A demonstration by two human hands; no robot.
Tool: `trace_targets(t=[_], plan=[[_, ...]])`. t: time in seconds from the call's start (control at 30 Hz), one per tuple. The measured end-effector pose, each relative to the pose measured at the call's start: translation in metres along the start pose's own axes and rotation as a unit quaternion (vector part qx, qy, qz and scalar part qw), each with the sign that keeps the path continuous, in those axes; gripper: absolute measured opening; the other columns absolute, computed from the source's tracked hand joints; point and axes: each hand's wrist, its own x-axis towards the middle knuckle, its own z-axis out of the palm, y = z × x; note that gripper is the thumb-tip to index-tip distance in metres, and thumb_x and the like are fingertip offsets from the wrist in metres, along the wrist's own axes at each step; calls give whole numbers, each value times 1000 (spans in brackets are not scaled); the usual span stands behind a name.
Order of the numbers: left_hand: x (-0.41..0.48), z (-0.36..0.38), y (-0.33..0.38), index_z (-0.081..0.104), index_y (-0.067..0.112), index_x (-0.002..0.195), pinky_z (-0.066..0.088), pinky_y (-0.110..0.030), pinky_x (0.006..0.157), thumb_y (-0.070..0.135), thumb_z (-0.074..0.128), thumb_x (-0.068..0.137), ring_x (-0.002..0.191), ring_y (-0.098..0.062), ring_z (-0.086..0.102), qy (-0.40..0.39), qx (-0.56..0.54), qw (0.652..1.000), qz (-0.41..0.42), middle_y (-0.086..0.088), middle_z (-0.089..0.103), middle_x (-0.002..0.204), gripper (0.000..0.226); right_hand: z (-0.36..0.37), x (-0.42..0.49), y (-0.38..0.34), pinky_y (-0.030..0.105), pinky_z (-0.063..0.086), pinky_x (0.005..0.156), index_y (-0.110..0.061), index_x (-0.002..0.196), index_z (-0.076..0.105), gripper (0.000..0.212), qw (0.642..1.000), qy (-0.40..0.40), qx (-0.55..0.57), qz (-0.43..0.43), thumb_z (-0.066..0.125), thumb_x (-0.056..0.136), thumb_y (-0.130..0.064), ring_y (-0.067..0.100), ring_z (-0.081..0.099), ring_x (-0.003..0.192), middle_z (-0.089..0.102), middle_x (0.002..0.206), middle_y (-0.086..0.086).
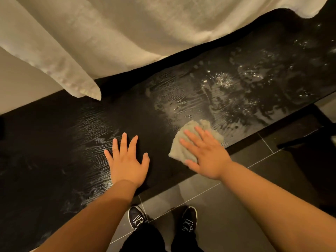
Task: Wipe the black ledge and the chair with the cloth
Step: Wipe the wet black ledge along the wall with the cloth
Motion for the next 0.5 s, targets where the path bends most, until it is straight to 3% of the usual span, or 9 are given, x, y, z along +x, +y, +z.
trace_targets(t=[0.1,0.2,0.27,0.4,0.5], plan=[[0,0,0,28,37,161,-1,-62,128,59,45,97,161,-31,-1,4,4,1000,0,2,8,175,70,-12,6,32,58,13,125,-30,160,30,74,992,-2,-13,126,30,96,-67,37,5,157,21,170,3],[1,0,-1,29,37,161,0,-61,128,59,46,97,161,-32,-1,6,3,1000,2,2,8,175,70,-10,17,9,59,5,125,-24,162,25,75,978,12,-5,207,27,97,-62,43,1,156,15,170,9],[1,0,0,29,37,161,0,-62,128,59,45,96,161,-32,-1,7,2,1000,2,2,8,175,70,-5,23,-25,62,6,124,-23,163,24,75,983,9,5,181,30,97,-59,46,-1,155,14,170,12],[1,1,-1,29,36,161,1,-62,128,60,45,96,161,-33,0,11,13,1000,4,1,9,175,71,1,21,-42,57,8,126,-28,162,26,73,1000,-6,2,1,36,97,-61,40,1,156,14,171,7],[3,1,-1,30,36,161,1,-62,128,59,46,97,161,-33,1,10,11,1000,3,0,10,175,70,-5,23,4,59,16,125,-24,160,33,75,999,9,-27,16,34,97,-64,43,10,155,25,168,9]])
